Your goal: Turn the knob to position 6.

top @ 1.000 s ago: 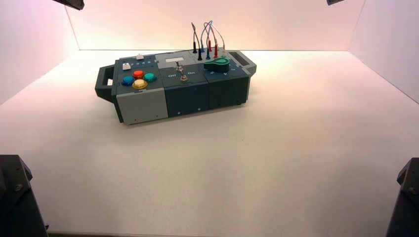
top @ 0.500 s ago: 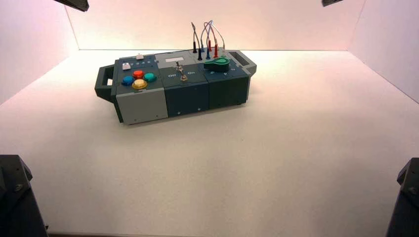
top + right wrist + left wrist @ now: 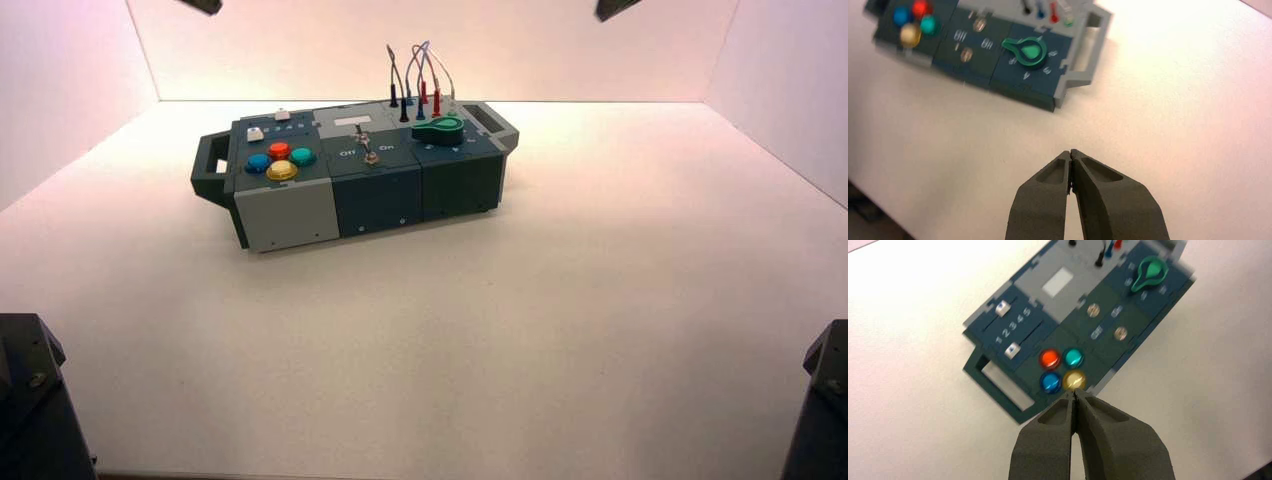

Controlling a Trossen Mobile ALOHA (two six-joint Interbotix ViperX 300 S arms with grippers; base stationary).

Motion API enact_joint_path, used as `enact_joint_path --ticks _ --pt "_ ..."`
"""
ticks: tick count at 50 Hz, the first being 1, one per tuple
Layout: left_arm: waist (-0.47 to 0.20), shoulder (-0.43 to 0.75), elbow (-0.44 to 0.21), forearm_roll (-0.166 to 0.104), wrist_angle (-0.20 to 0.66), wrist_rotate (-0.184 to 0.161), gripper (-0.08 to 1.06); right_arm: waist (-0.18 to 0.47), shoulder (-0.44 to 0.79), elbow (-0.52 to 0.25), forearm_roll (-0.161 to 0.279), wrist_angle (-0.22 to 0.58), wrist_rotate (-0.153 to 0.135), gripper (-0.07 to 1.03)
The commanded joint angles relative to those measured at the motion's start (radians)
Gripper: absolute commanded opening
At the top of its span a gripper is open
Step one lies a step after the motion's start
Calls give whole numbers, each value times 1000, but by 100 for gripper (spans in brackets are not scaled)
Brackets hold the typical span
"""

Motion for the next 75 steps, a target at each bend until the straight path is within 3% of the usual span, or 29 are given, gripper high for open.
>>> enact_joint_path --ticks 1,11,20,24,28,30,34,37,50,60,75 --pt "-3 51 -64 -49 28 40 -3 34 57 -67 -14 25 -46 -2" --pt "-2 156 -123 -54 43 64 -3 87 167 -120 -87 31 -48 -2" --pt "28 249 -160 -74 60 80 -3 186 258 -163 -156 26 -44 -2" --pt "61 270 -169 -109 67 123 -3 221 291 -181 -169 25 -44 -2" --pt "95 288 -186 -166 94 229 -3 244 314 -196 -172 23 -46 -2" --pt "115 298 -201 -212 118 288 -3 252 330 -207 -172 23 -46 -2" --pt "147 324 -224 -293 147 337 -3 256 354 -229 -173 23 -48 -2" --pt "160 337 -235 -319 150 347 -3 258 376 -247 -172 23 -48 -2" --pt "160 362 -229 -311 117 350 -3 282 446 -316 -173 28 -48 -2" --pt "158 367 -216 -310 100 351 -3 301 531 -382 -175 28 -29 -2" --pt "160 356 -202 -311 89 351 -3 304 640 -505 -176 67 58 -2"
